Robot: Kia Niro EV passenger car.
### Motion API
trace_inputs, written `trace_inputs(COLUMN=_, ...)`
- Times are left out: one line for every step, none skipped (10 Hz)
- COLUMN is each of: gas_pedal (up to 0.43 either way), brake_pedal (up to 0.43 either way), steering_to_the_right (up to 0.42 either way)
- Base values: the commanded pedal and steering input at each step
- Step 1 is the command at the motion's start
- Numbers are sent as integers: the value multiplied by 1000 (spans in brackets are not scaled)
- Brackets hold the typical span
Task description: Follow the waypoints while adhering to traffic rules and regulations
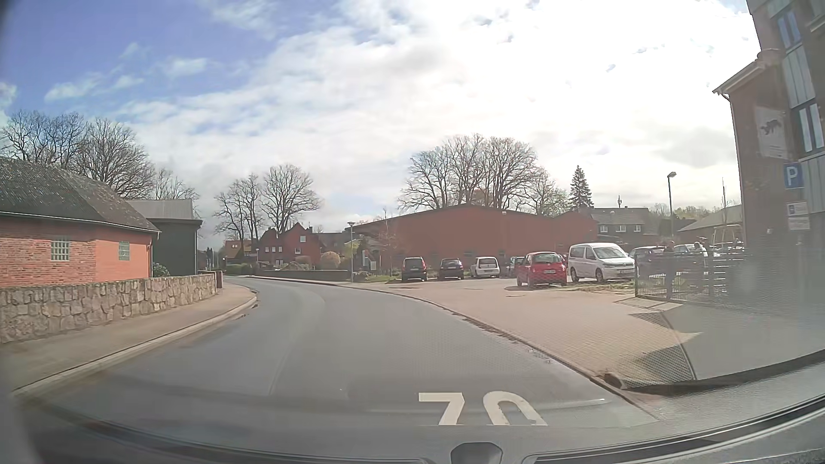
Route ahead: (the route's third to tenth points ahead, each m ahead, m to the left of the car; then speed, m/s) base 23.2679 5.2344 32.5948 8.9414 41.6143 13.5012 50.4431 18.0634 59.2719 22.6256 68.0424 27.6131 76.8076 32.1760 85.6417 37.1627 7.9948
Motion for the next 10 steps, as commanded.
trace_inputs(gas_pedal=157, brake_pedal=0, steering_to_the_right=-31)
trace_inputs(gas_pedal=157, brake_pedal=0, steering_to_the_right=-37)
trace_inputs(gas_pedal=157, brake_pedal=0, steering_to_the_right=-42)
trace_inputs(gas_pedal=157, brake_pedal=0, steering_to_the_right=-49)
trace_inputs(gas_pedal=157, brake_pedal=0, steering_to_the_right=-55)
trace_inputs(gas_pedal=157, brake_pedal=0, steering_to_the_right=-60)
trace_inputs(gas_pedal=157, brake_pedal=0, steering_to_the_right=-63)
trace_inputs(gas_pedal=157, brake_pedal=0, steering_to_the_right=-66)
trace_inputs(gas_pedal=157, brake_pedal=0, steering_to_the_right=-67)
trace_inputs(gas_pedal=157, brake_pedal=0, steering_to_the_right=-68)
